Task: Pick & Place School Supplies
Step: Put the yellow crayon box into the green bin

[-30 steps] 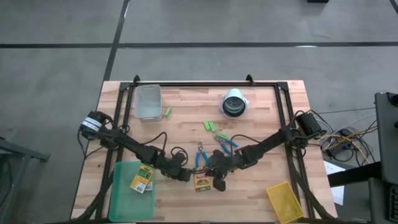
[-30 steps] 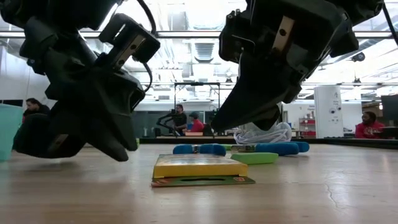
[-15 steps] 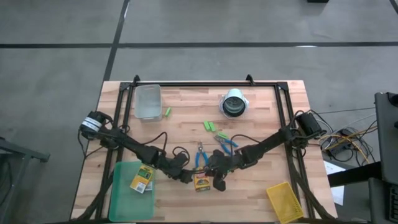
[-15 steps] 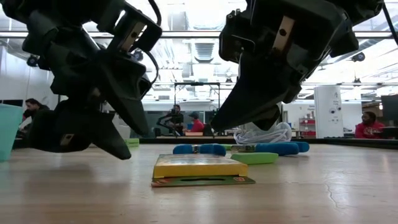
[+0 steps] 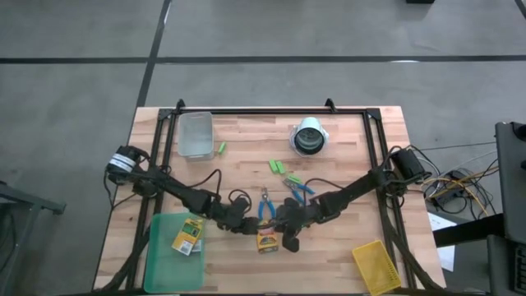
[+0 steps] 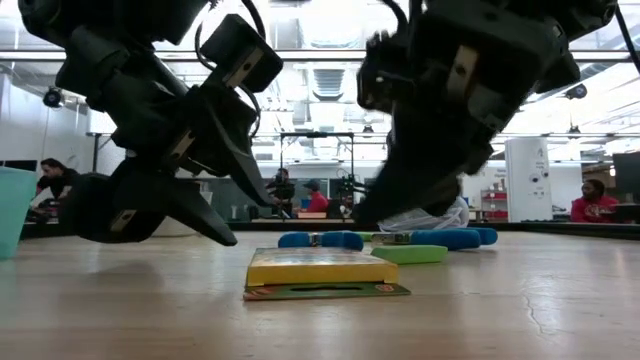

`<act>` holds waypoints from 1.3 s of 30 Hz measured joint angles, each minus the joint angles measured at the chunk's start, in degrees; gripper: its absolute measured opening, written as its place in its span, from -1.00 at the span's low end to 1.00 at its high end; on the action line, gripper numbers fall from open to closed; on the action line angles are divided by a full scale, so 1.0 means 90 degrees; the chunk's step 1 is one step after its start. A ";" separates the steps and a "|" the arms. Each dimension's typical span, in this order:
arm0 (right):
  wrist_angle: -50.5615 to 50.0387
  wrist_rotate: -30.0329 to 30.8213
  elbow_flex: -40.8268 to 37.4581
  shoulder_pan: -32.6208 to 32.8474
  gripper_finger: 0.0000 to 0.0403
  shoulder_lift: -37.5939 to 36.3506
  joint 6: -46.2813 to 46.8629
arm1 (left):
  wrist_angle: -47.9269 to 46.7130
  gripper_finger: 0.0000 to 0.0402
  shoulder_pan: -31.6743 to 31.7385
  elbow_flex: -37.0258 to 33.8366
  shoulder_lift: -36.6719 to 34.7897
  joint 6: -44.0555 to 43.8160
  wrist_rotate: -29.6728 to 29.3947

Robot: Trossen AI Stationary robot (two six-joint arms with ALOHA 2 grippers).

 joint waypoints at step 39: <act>0.2645 0.0169 -0.1206 0.0104 -0.96 0.0005 -0.1177 | 0.0004 -0.20 0.0027 -0.0005 0.0005 0.0085 -0.0092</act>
